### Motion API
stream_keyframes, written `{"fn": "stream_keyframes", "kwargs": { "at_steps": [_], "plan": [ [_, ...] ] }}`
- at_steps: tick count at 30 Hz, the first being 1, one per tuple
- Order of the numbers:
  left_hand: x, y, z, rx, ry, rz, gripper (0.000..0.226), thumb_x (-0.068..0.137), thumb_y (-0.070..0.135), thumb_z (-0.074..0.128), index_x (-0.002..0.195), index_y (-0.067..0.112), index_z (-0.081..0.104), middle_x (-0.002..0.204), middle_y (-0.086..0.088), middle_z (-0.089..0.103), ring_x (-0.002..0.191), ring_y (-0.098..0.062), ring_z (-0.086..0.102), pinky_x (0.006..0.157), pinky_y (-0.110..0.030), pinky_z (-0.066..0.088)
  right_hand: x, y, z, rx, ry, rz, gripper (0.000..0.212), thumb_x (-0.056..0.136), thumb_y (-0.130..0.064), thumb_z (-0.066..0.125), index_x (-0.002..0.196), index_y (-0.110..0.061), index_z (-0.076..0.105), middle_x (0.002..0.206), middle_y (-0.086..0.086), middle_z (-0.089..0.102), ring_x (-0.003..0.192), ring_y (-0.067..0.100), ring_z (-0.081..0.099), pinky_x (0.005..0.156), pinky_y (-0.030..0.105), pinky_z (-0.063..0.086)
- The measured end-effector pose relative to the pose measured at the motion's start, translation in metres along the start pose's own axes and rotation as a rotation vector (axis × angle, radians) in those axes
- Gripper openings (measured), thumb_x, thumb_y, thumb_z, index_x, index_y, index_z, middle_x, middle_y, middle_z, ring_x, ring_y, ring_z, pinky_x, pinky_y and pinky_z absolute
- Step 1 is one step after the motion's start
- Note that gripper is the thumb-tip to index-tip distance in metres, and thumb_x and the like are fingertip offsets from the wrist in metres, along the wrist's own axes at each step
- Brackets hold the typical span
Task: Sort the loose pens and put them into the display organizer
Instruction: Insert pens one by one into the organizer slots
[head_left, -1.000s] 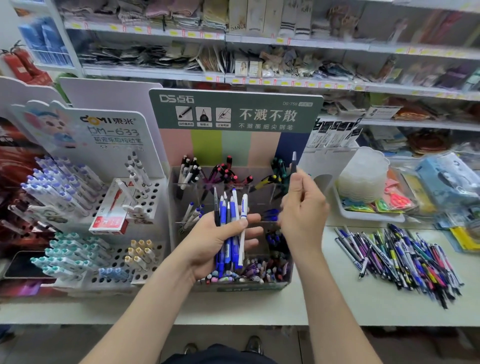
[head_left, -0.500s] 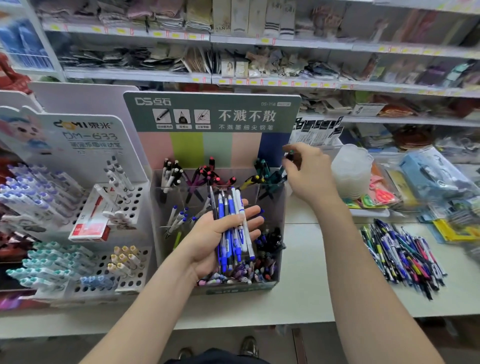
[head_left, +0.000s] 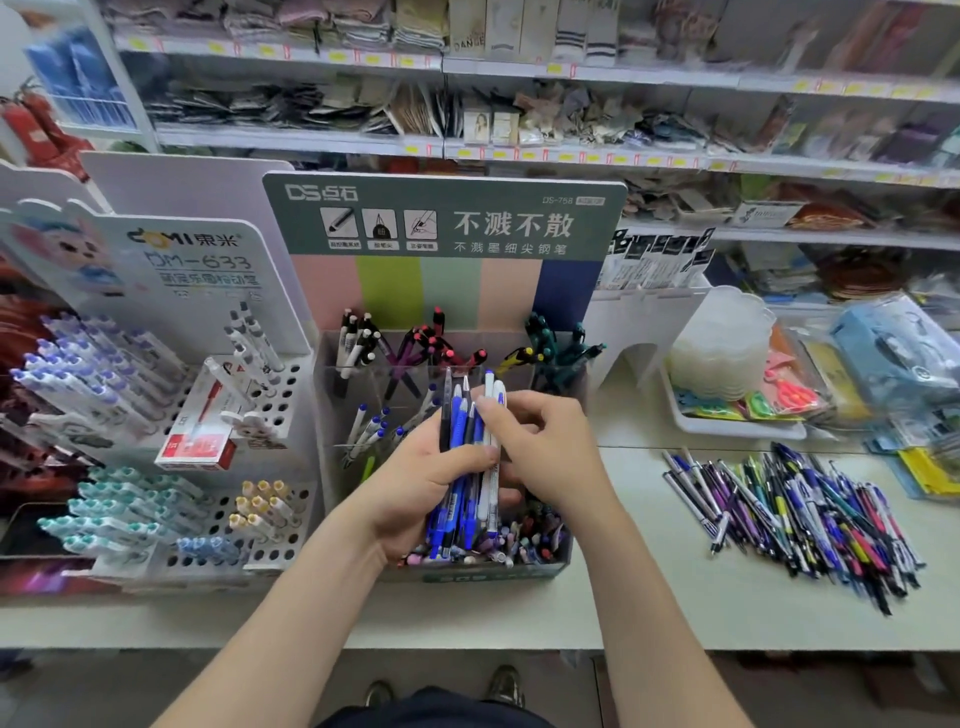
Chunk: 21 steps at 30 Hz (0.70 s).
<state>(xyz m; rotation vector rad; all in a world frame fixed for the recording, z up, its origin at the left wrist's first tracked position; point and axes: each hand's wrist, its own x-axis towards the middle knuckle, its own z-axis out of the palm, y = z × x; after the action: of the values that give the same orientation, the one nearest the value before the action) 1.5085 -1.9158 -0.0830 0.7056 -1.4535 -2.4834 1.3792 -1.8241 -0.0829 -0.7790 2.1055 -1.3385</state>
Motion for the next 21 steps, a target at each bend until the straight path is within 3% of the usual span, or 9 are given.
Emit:
{"fn": "stream_keyframes", "kwargs": {
  "at_steps": [3, 5, 7, 10, 12, 14, 18, 21],
  "plan": [
    [-0.002, 0.0, -0.006, 0.034, 0.027, -0.009, 0.046, 0.105, -0.009, 0.052, 0.145, 0.014, 0.051, 0.126, -0.022, 0.073, 0.112, -0.043, 0.074, 0.089, -0.051, 0.065, -0.001, 0.007, 0.009, 0.09, 0.026, 0.045, 0.02, 0.099, -0.042, 0.068, 0.092, -0.031, 0.082, 0.079, -0.006, 0.078, 0.08, 0.02, 0.074, 0.083, 0.052, 0.063],
    [-0.002, -0.001, -0.009, 0.033, 0.032, -0.015, 0.041, 0.105, -0.01, 0.05, 0.143, 0.007, 0.046, 0.125, -0.02, 0.075, 0.112, -0.042, 0.074, 0.089, -0.05, 0.065, 0.0, 0.008, 0.012, 0.203, 0.173, 0.022, 0.027, 0.101, -0.041, 0.066, 0.083, -0.023, 0.075, 0.071, -0.009, 0.068, 0.072, 0.024, 0.067, 0.073, 0.048, 0.06],
    [-0.002, -0.004, -0.013, 0.033, 0.056, -0.01, 0.039, 0.106, -0.01, 0.049, 0.143, 0.002, 0.043, 0.128, -0.018, 0.074, 0.115, -0.041, 0.074, 0.094, -0.053, 0.062, 0.002, 0.006, 0.012, 0.35, 0.403, -0.015, 0.029, 0.106, -0.039, 0.062, 0.085, -0.019, 0.063, 0.069, -0.005, 0.055, 0.065, 0.016, 0.054, 0.066, 0.041, 0.048],
    [-0.003, -0.008, -0.02, 0.014, 0.117, 0.025, 0.043, 0.108, -0.007, 0.048, 0.148, 0.007, 0.046, 0.132, -0.015, 0.073, 0.12, -0.037, 0.072, 0.103, -0.056, 0.058, -0.002, -0.002, 0.008, 0.56, 0.616, -0.082, 0.02, 0.108, -0.032, 0.062, 0.101, -0.014, 0.057, 0.078, 0.003, 0.069, 0.069, 0.017, 0.065, 0.066, 0.037, 0.058],
    [-0.003, -0.009, -0.023, -0.021, 0.161, 0.058, 0.044, 0.107, -0.007, 0.049, 0.147, 0.01, 0.048, 0.133, -0.013, 0.073, 0.122, -0.034, 0.071, 0.106, -0.056, 0.056, -0.008, -0.006, 0.01, 0.613, 0.574, -0.09, 0.015, 0.105, -0.019, 0.067, 0.102, -0.008, 0.058, 0.085, 0.009, 0.077, 0.072, 0.023, 0.074, 0.07, 0.037, 0.064],
    [-0.004, -0.009, -0.023, -0.047, 0.2, 0.088, 0.042, 0.106, -0.005, 0.052, 0.145, 0.01, 0.051, 0.134, -0.011, 0.073, 0.123, -0.031, 0.071, 0.105, -0.053, 0.057, -0.016, -0.004, 0.015, 0.501, 0.429, -0.048, 0.013, 0.099, -0.014, 0.074, 0.103, -0.006, 0.064, 0.086, 0.008, 0.079, 0.076, 0.024, 0.077, 0.072, 0.039, 0.065],
    [-0.005, -0.008, -0.022, -0.004, 0.252, 0.122, 0.033, 0.106, -0.003, 0.055, 0.137, 0.009, 0.061, 0.133, -0.008, 0.074, 0.12, -0.031, 0.072, 0.1, -0.053, 0.058, -0.029, 0.008, 0.033, 0.168, 0.133, -0.086, 0.024, 0.092, -0.011, 0.075, 0.111, -0.025, 0.078, 0.081, -0.007, 0.079, 0.079, 0.008, 0.076, 0.071, 0.025, 0.059],
    [-0.007, -0.009, -0.024, 0.033, 0.282, 0.11, 0.033, 0.107, 0.001, 0.055, 0.139, 0.009, 0.059, 0.131, -0.005, 0.075, 0.118, -0.033, 0.074, 0.098, -0.055, 0.059, -0.034, 0.007, 0.042, -0.051, 0.129, -0.207, 0.021, 0.094, -0.017, 0.076, 0.111, -0.027, 0.083, 0.08, -0.016, 0.077, 0.077, 0.0, 0.073, 0.068, 0.015, 0.055]
  ]
}}
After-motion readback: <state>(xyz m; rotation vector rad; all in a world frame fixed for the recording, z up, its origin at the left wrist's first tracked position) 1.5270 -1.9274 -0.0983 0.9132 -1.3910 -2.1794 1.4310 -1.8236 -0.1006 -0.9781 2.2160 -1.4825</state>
